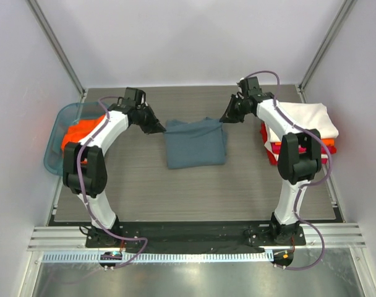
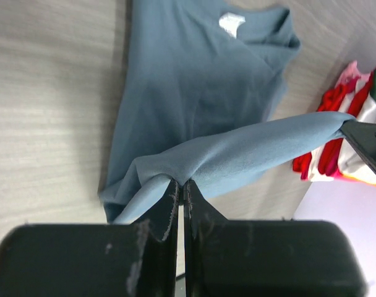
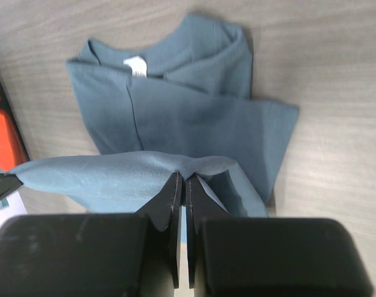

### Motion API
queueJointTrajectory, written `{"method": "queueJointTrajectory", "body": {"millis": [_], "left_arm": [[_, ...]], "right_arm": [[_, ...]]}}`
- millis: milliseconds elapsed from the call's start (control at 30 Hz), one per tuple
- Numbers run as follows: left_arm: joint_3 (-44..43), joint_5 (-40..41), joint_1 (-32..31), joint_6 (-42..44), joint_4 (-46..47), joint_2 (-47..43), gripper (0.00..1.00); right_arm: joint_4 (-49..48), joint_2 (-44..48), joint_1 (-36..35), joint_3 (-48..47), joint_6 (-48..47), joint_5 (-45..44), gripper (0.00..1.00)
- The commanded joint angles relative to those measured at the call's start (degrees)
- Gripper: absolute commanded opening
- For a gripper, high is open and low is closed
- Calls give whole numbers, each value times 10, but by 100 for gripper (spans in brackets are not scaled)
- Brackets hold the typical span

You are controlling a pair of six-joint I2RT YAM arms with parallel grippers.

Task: Fold and stack the t-shirts
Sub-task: Fold the tshirt, then neatly place the folded tshirt to the corner

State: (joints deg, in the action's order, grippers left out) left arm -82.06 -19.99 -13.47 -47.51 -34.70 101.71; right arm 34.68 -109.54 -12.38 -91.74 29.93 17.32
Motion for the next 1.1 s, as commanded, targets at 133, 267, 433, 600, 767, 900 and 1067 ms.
{"method": "queueJointTrajectory", "body": {"millis": [133,267,433,600,767,900,1067], "left_arm": [[-101,-25,17,2,13,72,0],[-139,-28,20,-3,14,110,0],[-179,-21,35,-12,27,161,2],[-229,-14,52,-15,81,222,60],[-200,-13,48,-9,85,191,79],[-132,-7,38,3,118,152,79],[-104,-14,17,15,125,164,77]], "right_arm": [[-14,-57,24,-99,12,-1,1],[-15,-92,31,-131,16,6,1],[-21,-160,32,-184,22,27,9],[-107,-216,41,-219,36,63,47],[-151,-184,44,-153,-2,37,62],[-222,-141,46,-53,-9,51,62],[-281,-147,46,-5,-10,106,62]]}}
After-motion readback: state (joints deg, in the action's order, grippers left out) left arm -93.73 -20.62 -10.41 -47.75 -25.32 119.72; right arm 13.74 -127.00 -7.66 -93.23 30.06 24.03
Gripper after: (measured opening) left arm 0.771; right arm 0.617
